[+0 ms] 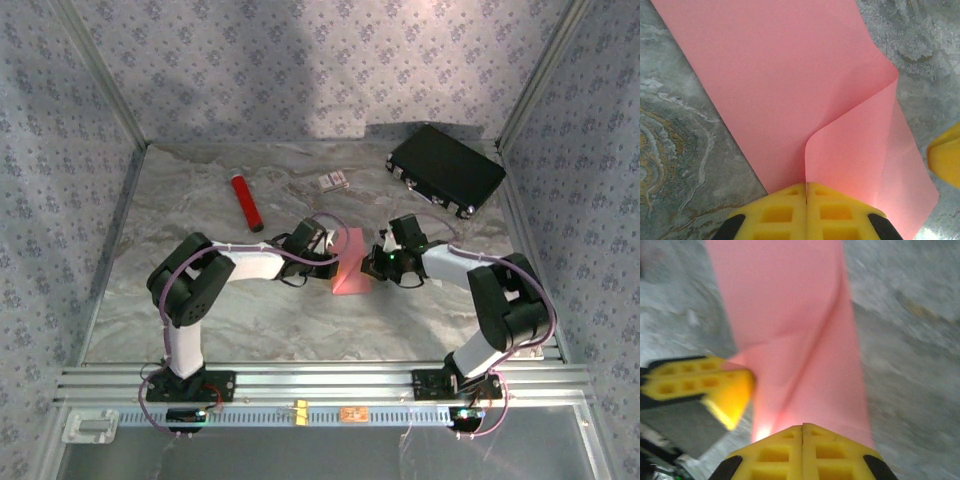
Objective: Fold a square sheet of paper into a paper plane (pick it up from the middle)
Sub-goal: Fold the triangle a second time at the center of the table.
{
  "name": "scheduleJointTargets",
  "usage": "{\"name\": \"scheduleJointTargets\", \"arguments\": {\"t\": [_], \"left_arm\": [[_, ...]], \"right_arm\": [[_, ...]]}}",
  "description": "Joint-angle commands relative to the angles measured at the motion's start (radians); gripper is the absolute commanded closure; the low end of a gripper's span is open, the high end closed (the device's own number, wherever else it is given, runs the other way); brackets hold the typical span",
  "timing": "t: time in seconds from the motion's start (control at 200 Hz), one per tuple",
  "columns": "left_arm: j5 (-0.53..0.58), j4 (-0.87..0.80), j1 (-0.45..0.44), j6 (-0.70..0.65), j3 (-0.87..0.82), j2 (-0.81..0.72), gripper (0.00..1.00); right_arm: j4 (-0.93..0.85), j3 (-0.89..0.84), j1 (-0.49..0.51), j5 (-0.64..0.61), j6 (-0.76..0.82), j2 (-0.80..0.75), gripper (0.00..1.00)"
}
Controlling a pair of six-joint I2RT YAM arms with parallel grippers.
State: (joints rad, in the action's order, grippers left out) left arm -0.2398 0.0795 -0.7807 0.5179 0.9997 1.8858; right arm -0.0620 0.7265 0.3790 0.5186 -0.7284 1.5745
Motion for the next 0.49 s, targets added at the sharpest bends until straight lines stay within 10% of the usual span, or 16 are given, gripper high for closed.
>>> {"name": "scheduleJointTargets", "arguments": {"t": [0.0, 0.49], "left_arm": [[0.0, -0.012, 0.002, 0.007, -0.015, 0.009, 1.0], [0.0, -0.015, 0.002, 0.007, -0.015, 0.009, 1.0]], "right_arm": [[0.128, 0.014, 0.014, 0.055, -0.086, 0.0, 0.97], [0.235, 0.044, 0.058, 0.082, -0.159, 0.12, 0.98]]}}
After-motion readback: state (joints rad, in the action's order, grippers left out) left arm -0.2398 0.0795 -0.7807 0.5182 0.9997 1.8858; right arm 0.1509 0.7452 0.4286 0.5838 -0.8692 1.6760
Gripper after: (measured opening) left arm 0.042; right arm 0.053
